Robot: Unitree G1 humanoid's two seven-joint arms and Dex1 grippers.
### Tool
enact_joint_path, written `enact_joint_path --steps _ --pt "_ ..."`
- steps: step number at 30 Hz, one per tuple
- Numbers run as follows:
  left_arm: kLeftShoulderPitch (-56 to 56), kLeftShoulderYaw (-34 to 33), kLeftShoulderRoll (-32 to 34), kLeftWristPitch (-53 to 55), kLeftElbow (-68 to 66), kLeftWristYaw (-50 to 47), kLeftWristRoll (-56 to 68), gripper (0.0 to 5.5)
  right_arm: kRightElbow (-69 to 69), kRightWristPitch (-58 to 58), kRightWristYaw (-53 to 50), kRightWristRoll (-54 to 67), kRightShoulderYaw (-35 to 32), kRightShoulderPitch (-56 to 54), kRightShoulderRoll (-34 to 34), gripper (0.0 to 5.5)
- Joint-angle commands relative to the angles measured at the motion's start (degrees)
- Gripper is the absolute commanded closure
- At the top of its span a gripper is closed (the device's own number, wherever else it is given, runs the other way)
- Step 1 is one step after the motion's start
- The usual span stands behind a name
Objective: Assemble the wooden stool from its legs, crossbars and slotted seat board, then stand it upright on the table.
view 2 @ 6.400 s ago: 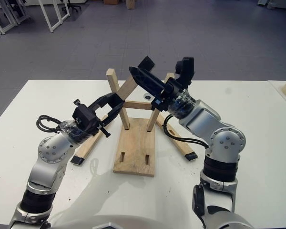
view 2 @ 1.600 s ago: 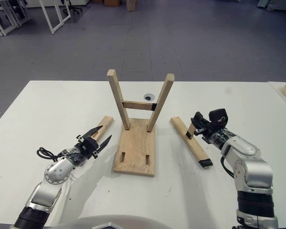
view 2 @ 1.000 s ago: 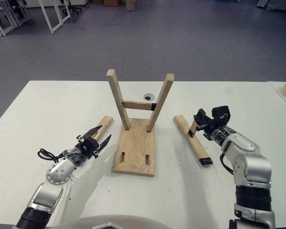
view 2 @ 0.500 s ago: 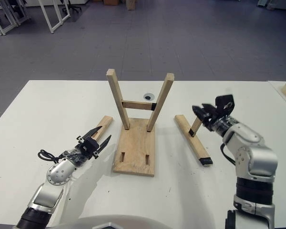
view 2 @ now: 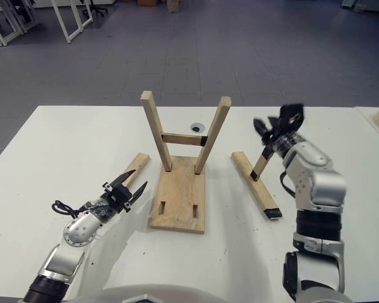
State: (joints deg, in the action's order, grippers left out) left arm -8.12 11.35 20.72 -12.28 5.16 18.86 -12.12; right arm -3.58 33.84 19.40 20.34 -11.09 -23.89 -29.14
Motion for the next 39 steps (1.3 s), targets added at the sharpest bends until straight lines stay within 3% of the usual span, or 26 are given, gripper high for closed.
enact_joint_path --steps 1,14,20,23,30,39 --pt "0.1 -0.7 0.3 -0.3 -1.6 -0.4 0.2 3.04 -4.6 1.1 1.1 -1.5 1.6 1.3 0.4 3.33" --pt "-1.0 -0.8 -0.1 -0.2 -1.0 -1.4 -0.4 3.04 13.3 3.8 -3.3 9.6 -10.0 -4.4 3.1 3.33" --pt "-2.8 -0.6 -0.6 -0.3 0.4 -3.0 -1.1 3.04 20.8 2.2 2.6 12.8 -14.9 11.2 1.6 2.43" --pt "-3.7 -1.1 -0.3 -0.8 1.0 -3.7 -1.2 3.04 22.9 1.1 6.9 14.1 -16.5 21.6 1.9 2.43" --pt "-4.0 -1.2 0.5 -1.0 1.3 -3.2 -1.1 3.04 17.8 -5.3 13.1 8.7 -11.0 37.2 2.6 2.43" --pt "-3.0 -0.9 0.5 -1.0 0.1 -3.1 -1.0 3.04 7.9 -14.0 13.7 2.4 -6.5 37.3 3.4 2.43"
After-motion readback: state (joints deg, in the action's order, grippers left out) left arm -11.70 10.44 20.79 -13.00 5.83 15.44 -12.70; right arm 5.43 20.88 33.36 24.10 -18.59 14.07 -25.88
